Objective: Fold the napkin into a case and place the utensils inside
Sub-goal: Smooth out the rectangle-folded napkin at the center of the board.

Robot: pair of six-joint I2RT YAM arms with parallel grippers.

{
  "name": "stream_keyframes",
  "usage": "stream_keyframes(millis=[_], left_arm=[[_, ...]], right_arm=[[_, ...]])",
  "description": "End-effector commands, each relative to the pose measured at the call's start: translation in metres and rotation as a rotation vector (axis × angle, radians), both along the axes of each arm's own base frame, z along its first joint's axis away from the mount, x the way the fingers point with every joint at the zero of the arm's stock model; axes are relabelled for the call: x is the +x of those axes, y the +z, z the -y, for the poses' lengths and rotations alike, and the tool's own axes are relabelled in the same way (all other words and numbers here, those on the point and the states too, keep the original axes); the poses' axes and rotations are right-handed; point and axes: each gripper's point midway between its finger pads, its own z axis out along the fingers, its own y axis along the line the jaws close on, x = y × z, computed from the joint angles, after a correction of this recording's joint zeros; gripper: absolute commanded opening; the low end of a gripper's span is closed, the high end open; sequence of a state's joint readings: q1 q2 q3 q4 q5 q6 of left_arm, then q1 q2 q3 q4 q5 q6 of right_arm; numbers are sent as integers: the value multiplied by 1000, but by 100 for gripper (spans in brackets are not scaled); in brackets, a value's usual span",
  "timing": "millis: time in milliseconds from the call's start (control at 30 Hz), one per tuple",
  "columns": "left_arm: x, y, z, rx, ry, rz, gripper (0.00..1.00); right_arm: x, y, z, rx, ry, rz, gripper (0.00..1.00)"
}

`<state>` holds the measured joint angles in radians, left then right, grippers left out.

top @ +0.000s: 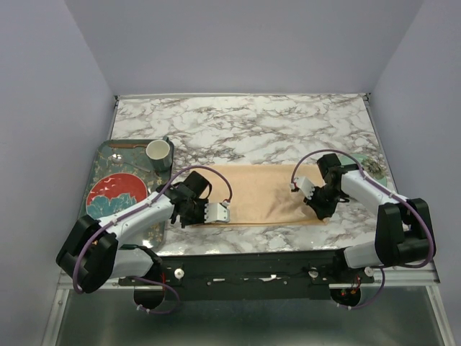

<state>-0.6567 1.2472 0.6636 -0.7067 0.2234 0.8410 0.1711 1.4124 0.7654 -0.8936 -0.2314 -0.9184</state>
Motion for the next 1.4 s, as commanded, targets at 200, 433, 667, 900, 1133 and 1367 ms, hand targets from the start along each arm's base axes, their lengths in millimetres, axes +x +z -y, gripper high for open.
stream_keyframes(millis=[200,433,667,900,1133,1367], left_arm=[[-8,14,5,-33,-17,-22,0],[-12,10,8,-29,-33,-45,0],[-12,0,3,17,-19,-59,20],[30,98,33,-236,129,155,99],[94,240,75,-593,459,322,99],[126,289,123,-943,612,264,99]], right_arm=[[0,15,3,-15,42,29,1],[-2,10,4,-20,46,5,1],[2,10,2,-13,37,-1,28],[37,97,-33,171,-56,158,94],[101,247,-79,486,-202,502,100],[170,315,-107,816,-466,705,97]])
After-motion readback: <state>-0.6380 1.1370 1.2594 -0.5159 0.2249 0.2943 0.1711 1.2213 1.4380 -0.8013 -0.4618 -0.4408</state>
